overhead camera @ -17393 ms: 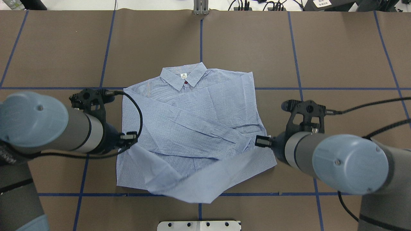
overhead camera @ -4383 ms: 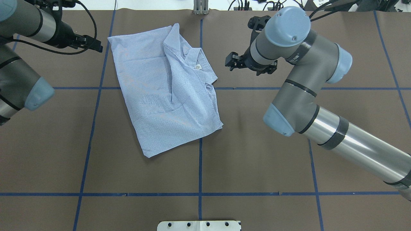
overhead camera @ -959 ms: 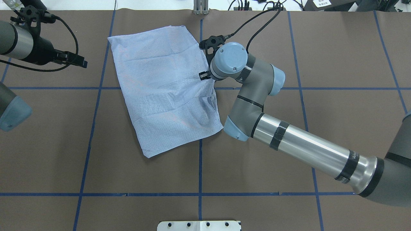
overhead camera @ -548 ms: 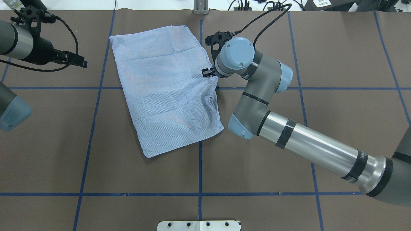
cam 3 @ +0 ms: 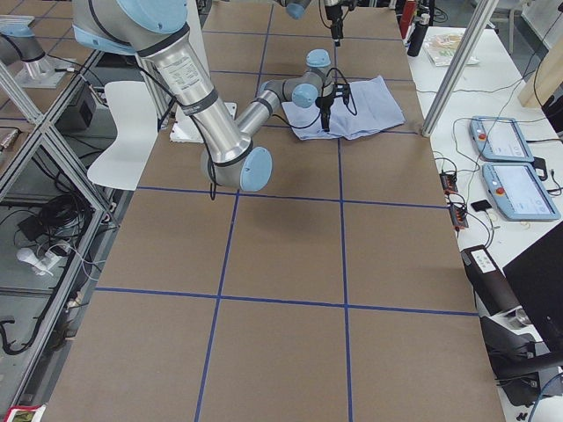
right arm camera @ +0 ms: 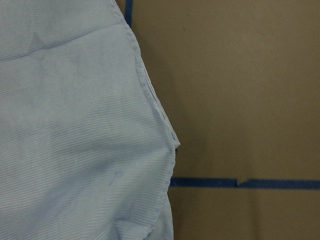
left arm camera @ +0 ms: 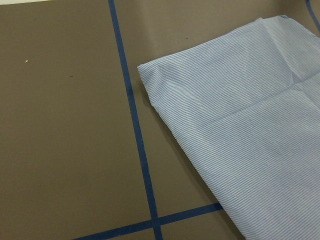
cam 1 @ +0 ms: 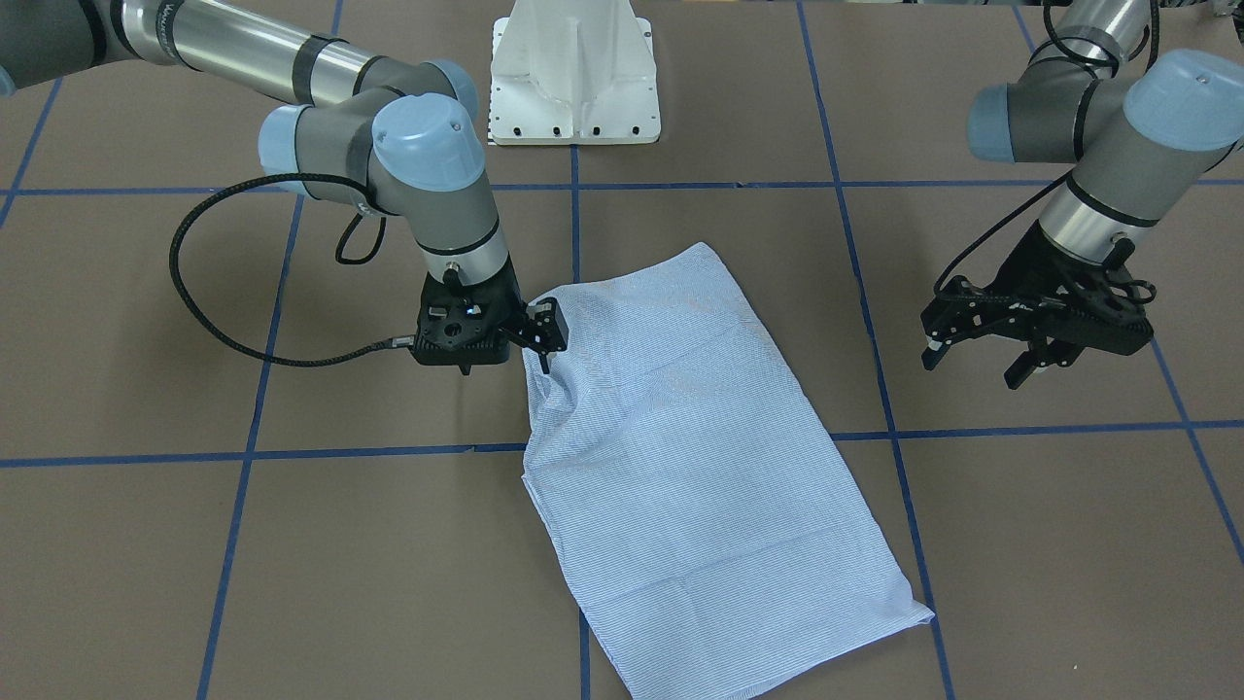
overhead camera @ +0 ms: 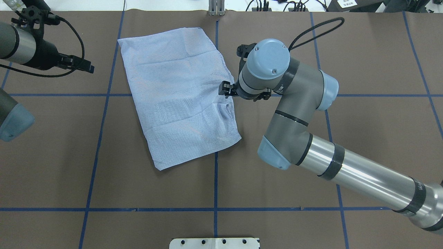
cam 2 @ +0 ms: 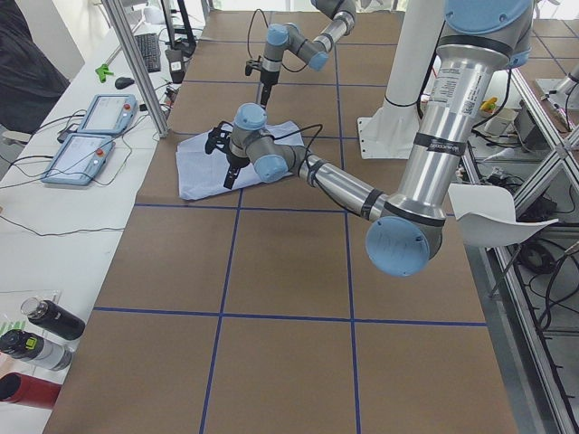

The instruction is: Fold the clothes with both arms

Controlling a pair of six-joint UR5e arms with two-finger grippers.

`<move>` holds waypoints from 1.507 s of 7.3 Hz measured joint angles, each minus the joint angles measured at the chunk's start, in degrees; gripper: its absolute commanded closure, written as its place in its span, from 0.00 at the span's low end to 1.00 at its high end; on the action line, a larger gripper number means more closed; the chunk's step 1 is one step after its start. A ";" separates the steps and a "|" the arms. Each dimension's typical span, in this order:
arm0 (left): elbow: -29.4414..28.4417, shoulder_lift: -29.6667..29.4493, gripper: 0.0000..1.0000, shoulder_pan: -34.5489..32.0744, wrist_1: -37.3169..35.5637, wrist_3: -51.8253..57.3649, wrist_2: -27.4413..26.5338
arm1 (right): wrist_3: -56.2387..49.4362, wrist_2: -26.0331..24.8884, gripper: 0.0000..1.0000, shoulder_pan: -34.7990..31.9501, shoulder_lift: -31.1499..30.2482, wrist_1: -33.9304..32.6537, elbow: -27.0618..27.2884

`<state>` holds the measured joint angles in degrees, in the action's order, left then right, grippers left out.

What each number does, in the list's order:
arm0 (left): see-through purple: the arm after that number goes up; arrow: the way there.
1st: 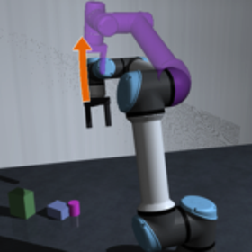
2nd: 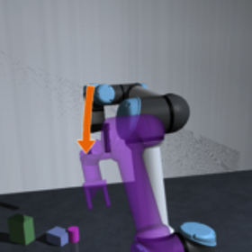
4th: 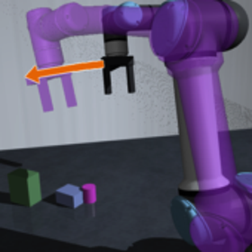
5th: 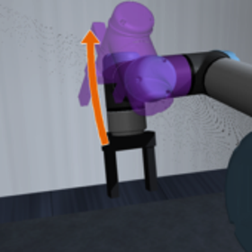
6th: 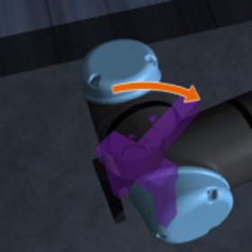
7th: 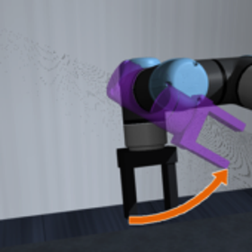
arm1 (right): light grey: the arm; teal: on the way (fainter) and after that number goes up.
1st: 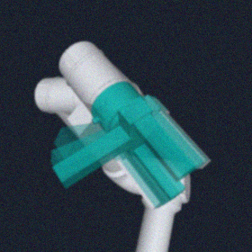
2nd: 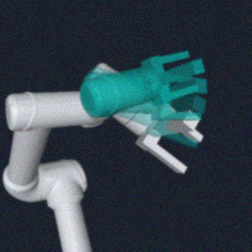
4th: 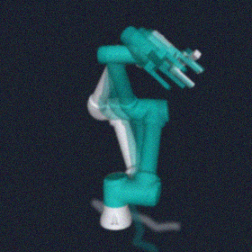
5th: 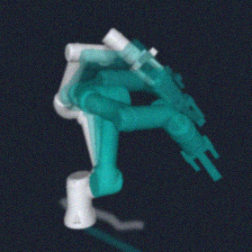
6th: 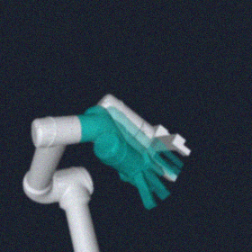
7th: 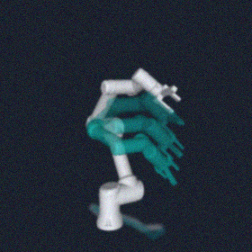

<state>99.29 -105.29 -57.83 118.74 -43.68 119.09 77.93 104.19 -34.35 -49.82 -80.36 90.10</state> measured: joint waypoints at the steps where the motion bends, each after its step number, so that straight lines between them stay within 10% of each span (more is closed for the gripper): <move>1: 0.01 0.00 0.00 0.00 0.00 0.00 0.00 | 8.60 -1.58 0.11 2.39 -1.13 -0.34 1.47; 11: 0.57 0.05 0.00 0.00 -0.09 -0.39 -0.09 | 26.04 -11.79 0.34 11.94 -1.06 -3.29 -0.75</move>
<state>99.86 -105.24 -57.83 118.65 -44.07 119.00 103.96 92.40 -22.41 -50.87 -83.65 89.35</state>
